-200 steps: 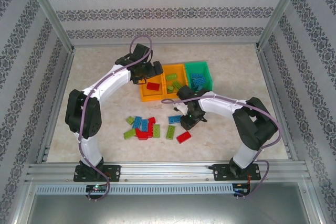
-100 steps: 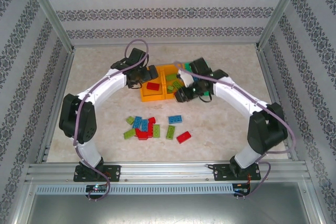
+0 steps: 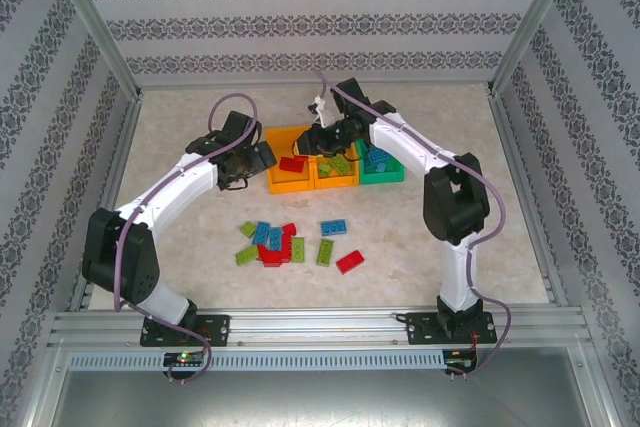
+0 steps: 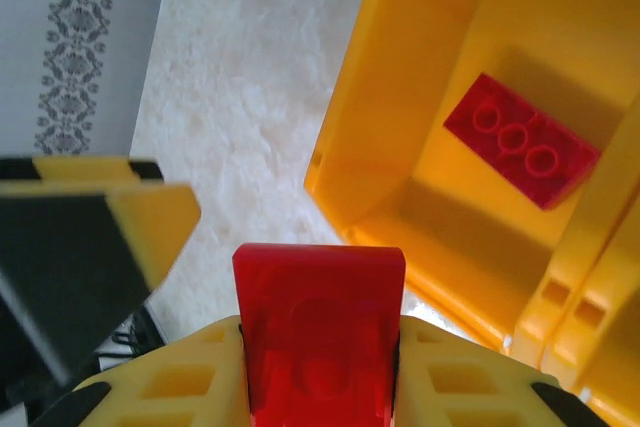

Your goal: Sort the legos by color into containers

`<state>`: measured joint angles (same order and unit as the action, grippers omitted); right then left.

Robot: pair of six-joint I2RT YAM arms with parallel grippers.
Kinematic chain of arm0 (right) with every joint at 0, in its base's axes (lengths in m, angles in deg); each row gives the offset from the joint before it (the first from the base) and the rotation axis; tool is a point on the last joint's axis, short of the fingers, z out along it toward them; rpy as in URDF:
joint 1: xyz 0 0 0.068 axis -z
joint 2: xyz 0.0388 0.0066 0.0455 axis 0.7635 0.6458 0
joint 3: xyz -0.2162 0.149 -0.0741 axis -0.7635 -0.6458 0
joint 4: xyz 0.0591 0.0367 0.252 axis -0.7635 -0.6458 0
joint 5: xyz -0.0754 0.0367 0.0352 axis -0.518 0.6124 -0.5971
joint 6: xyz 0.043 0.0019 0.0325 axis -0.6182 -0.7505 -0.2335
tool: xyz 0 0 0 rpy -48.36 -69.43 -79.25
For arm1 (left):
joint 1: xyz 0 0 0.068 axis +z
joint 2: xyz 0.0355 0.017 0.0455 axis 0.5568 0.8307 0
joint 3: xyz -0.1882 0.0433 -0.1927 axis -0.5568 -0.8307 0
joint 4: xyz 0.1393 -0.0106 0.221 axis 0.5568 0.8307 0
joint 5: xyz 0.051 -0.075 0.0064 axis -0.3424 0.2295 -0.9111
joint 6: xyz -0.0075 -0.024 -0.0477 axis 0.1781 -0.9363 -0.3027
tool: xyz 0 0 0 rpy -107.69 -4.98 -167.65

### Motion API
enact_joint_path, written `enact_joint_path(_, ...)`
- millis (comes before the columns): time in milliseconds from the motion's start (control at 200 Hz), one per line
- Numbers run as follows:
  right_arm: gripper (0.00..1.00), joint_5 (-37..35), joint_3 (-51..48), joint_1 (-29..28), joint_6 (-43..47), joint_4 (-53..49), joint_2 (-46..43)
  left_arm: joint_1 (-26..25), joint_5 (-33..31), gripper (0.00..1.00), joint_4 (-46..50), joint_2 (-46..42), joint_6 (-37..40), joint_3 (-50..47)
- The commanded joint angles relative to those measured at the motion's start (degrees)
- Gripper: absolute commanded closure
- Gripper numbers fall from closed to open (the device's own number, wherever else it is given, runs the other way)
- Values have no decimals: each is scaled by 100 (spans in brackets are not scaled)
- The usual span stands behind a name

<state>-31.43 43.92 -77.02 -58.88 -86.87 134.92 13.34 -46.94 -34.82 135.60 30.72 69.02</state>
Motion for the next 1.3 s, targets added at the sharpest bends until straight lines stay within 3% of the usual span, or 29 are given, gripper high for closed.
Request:
enact_joint_path(0, 68, 49, 456, -9, -505, -138, 343, 80, -140, 0, 348, -186, -251, -220)
enact_joint_path(110, 64, -98, 727, 9, -725, -207, 624, 71, -8, 0, 328, -327, -415, -454)
enact_joint_path(160, 56, -152, 794, 34, -856, -219, 730, 69, 6, 0, 383, -363, -502, -541)
enact_joint_path(360, 38, -164, 776, 79, -1199, 238, 680, -226, -35, 0, 706, -156, -503, -490)
enact_joint_path(669, 25, -59, 195, 77, -751, 317, 33, -704, 233, 0, 765, 26, -809, -477)
enact_joint_path(849, 16, -960, -953, 80, 5, -252, -961, -750, 51, 0, 862, 125, -1012, -552)
enact_joint_path(1049, 8, -2241, -2361, -131, 136, -444, -1938, -743, -6, 0, 501, -84, -1189, -910)
enact_joint_path(1149, 6, -2852, -2730, -404, 31, -576, -2104, -738, -77, 0, 520, -77, -1055, -864)
enact_joint_path(1294, 5, -3202, -2934, -703, -130, -835, -2053, -738, -208, 0, 664, -15, -709, -654)
